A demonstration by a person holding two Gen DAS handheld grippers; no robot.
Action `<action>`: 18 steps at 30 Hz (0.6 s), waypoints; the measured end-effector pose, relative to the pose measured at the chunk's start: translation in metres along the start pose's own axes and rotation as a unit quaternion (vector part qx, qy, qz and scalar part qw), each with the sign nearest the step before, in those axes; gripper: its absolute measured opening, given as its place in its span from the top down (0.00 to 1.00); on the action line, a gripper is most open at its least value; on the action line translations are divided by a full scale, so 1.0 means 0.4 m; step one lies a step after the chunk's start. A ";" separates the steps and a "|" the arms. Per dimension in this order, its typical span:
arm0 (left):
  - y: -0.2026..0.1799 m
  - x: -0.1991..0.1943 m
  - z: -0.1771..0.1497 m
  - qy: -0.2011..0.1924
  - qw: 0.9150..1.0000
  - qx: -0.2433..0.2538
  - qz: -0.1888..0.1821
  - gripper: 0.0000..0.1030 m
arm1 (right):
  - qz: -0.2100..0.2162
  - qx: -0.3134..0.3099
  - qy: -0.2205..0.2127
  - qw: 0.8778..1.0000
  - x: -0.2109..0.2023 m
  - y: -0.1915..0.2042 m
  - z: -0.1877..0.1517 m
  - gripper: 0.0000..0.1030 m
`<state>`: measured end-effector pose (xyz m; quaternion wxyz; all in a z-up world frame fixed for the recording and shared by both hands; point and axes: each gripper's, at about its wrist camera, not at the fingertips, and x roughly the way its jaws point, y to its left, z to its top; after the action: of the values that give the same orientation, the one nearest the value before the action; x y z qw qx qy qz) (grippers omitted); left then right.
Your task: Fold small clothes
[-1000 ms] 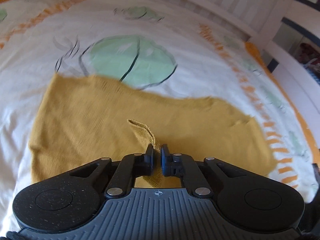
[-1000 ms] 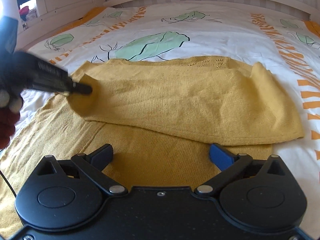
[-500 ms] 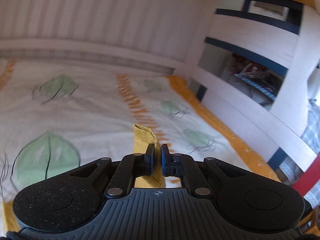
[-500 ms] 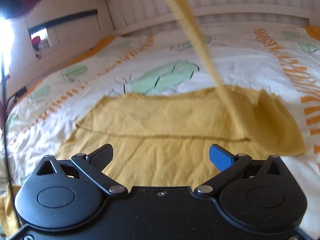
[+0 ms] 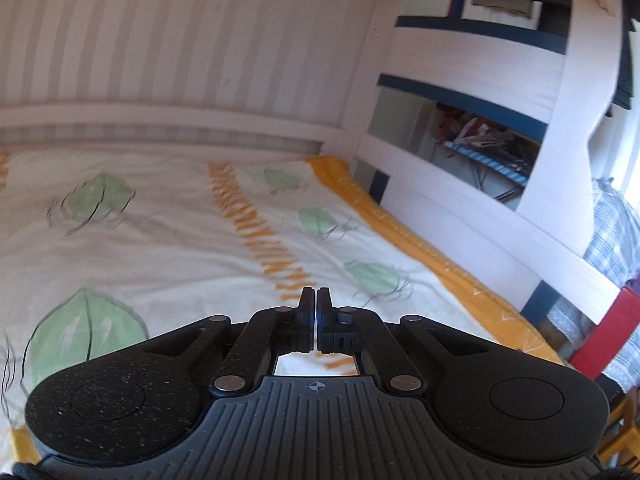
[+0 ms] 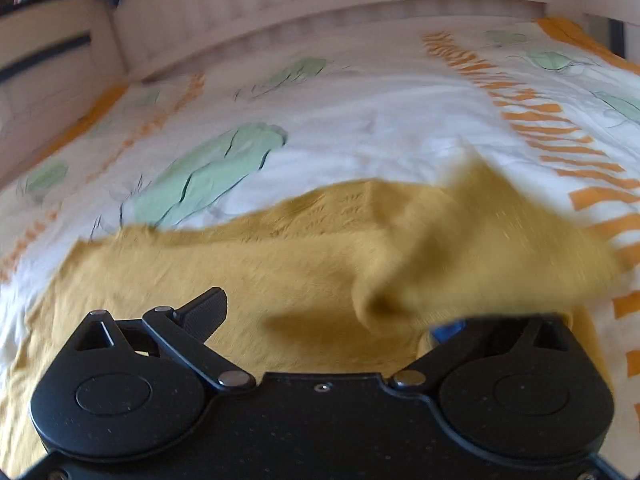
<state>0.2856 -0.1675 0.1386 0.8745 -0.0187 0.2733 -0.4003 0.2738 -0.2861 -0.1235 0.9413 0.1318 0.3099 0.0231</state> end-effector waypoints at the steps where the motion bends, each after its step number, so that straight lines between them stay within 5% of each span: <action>1: 0.017 0.002 -0.007 0.007 1.000 -0.003 0.006 0.99 | 0.004 -0.005 -0.001 1.000 -0.012 0.007 -0.001 0.02; 10: 0.143 0.065 -0.155 0.081 0.994 -0.014 0.076 0.97 | 0.051 -0.011 -0.010 0.999 -0.142 0.005 -0.017 0.00; 18: 0.205 0.102 -0.296 0.130 0.986 -0.015 0.099 0.91 | 0.055 0.083 -0.050 0.994 -0.235 -0.088 0.014 0.00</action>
<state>0.3055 -0.1188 -0.0018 0.8662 0.0478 0.3914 -0.3069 0.1999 -0.3330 -0.0741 0.9389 0.2269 0.2553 0.0420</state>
